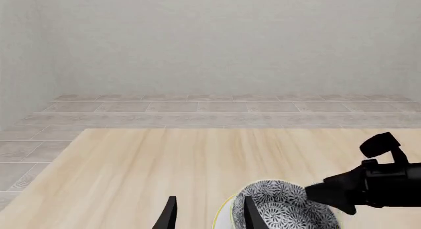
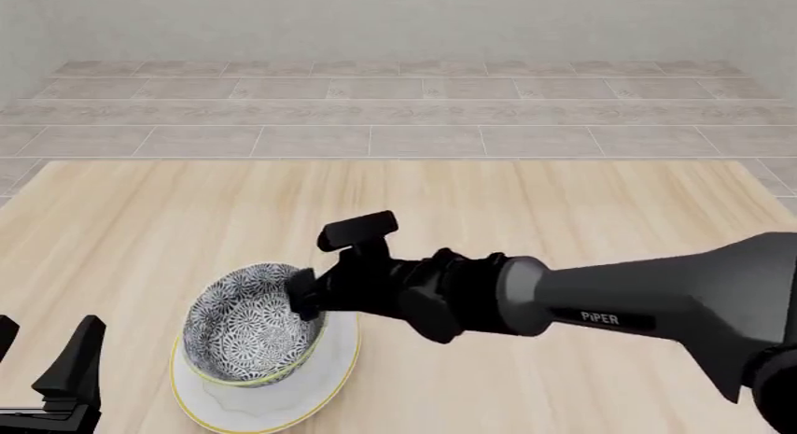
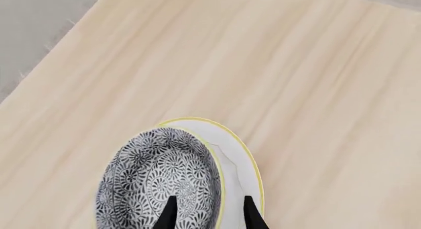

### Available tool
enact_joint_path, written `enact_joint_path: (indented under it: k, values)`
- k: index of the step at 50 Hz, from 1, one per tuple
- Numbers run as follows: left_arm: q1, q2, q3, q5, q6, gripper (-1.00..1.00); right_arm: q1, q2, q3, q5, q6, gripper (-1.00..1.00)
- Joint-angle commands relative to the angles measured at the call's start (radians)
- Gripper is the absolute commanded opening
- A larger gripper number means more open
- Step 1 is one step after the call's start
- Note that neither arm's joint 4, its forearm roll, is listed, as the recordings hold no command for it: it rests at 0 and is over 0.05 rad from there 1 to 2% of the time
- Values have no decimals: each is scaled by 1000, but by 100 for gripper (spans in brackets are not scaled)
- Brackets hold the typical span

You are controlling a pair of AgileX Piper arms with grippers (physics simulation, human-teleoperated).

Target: Put the bowl on the plate.

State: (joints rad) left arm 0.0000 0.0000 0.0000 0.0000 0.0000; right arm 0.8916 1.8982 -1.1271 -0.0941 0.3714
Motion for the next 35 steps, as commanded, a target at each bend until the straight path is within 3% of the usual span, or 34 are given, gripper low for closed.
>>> enact_joint_path:
  k: [1,10,13,17,23,35]
  values:
    - [0,0,0,0,0,100,-38,-130,-1,42,-46,100]
    - [0,0,0,0,0,100,-94,-392,0,118,-129,100]
    - [0,0,0,0,0,100,-140,-520,-11,159,-203,100]
    - [0,0,0,0,0,100,-172,-638,-24,196,-207,100]
    - [0,0,0,0,0,100,-228,-857,-47,279,-290,100]
    - [0,0,0,0,0,100,-326,-1157,-24,348,-379,100]
